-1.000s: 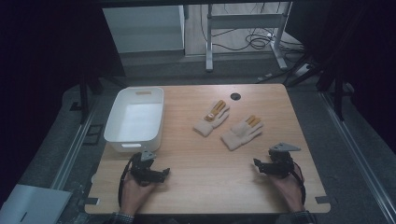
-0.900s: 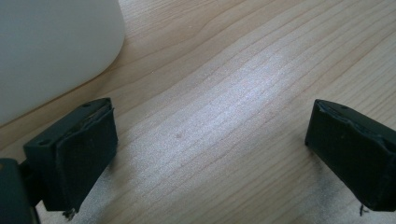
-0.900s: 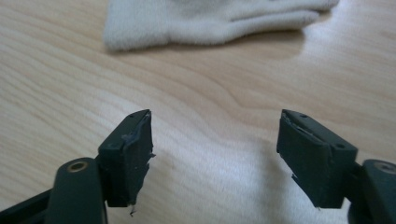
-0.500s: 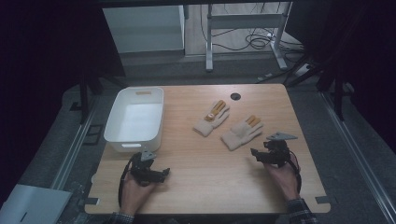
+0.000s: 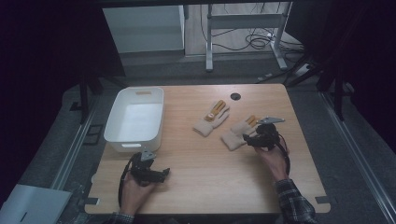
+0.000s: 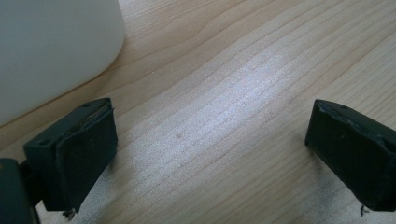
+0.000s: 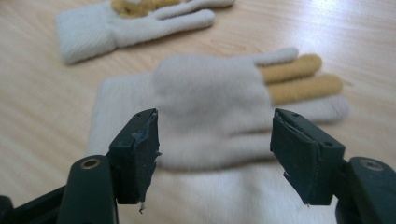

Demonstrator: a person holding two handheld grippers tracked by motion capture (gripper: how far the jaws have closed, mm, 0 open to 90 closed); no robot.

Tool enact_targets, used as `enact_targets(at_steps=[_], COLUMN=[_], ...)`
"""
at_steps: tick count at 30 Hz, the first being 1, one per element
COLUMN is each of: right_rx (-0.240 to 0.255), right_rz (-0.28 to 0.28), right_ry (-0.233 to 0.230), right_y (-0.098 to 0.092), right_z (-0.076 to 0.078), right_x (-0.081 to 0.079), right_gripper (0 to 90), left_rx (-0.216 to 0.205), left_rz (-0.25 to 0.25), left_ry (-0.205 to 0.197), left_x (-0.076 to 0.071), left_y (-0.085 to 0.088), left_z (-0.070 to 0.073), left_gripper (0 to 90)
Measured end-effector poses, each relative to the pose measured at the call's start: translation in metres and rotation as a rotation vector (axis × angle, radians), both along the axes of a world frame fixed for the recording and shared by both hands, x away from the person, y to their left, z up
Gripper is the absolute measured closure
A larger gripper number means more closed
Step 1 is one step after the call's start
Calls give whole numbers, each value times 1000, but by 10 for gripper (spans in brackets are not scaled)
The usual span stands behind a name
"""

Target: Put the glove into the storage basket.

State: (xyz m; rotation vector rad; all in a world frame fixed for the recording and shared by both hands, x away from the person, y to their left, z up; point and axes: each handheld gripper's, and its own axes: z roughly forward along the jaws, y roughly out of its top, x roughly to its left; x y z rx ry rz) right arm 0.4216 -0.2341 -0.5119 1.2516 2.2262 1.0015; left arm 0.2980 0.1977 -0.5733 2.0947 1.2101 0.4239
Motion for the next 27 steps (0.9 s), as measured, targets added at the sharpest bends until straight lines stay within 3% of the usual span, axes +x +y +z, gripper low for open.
enact_targets(at_steps=[4, 13, 17, 19, 23, 27], right_rx=[-2, -4, -60, -74, -74, -77], right_rz=[-18, -24, -23, -15, -9, 0], right_ry=[7, 28, 57, 77, 71, 67], right_y=[9, 22, 26, 26, 24, 22], right_z=[-5, -13, -23, -29, -30, -29], right_x=[17, 35, 40, 41, 39, 37], right_gripper=[298, 179, 180, 200, 306, 497], left_rx=[1, 3, 3, 5, 2, 2], left_rz=[-1, -4, -3, -4, -2, -2], left_ry=[0, 2, 1, 2, 1, 1], left_x=[0, 0, 0, 0, 0, 0], left_y=[0, 0, 0, 0, 0, 0], left_z=[0, 0, 0, 0, 0, 0], left_gripper=[25, 25, 25, 25, 25, 25])
